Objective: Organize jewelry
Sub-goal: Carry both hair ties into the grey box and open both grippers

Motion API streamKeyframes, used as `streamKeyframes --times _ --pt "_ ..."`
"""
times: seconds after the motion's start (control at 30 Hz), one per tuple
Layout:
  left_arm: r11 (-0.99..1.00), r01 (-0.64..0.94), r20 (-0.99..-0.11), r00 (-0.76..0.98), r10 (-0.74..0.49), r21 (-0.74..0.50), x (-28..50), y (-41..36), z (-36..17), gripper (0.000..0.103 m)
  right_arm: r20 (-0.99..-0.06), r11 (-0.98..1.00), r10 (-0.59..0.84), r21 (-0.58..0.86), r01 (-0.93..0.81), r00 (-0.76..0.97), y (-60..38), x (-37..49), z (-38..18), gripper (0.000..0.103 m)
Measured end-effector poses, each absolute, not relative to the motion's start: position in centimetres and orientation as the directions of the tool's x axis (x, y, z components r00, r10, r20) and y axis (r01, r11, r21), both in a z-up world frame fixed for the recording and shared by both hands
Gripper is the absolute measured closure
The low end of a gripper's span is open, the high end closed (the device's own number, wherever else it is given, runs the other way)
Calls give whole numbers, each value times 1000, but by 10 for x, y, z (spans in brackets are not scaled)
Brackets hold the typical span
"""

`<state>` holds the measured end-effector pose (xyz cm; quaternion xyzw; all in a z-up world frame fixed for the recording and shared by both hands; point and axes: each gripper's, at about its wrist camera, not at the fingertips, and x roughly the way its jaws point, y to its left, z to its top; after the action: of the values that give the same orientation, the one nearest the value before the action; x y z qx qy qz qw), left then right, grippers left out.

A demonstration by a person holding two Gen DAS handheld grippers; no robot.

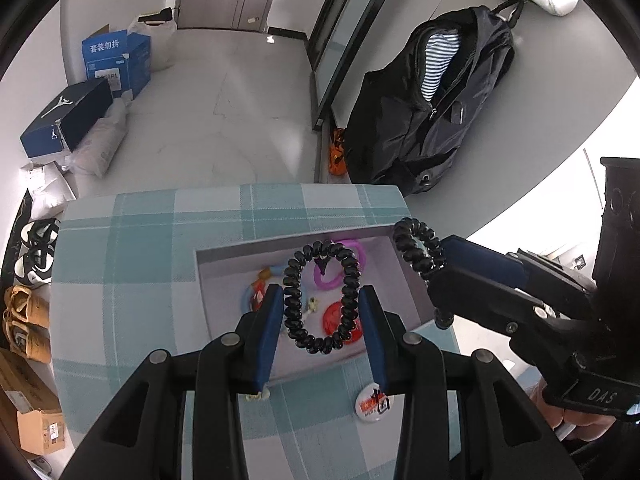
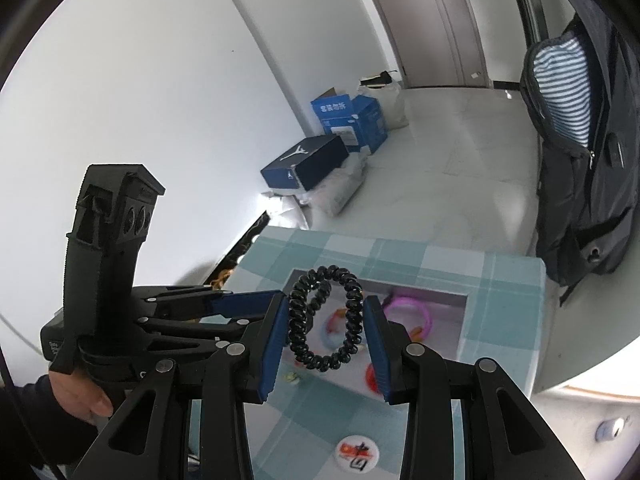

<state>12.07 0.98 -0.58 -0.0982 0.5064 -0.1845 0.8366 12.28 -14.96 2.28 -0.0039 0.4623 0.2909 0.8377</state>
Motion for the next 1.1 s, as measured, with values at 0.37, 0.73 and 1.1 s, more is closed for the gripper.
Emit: streamKeyframes --times 0.37,0.73,1.1 --pt "899 174 -817 375 -438 -402 135 8 -23 70 -804 860 468 320 -397 367 -165 142 -4 66" --pt "884 194 -813 348 -467 -425 139 6 -29 70 -825 877 440 308 -369 355 -169 146 -13 65" --pt "888 201 -813 357 -459 -413 138 9 -25 37 -802 879 451 322 -352 391 -172 148 -7 52"
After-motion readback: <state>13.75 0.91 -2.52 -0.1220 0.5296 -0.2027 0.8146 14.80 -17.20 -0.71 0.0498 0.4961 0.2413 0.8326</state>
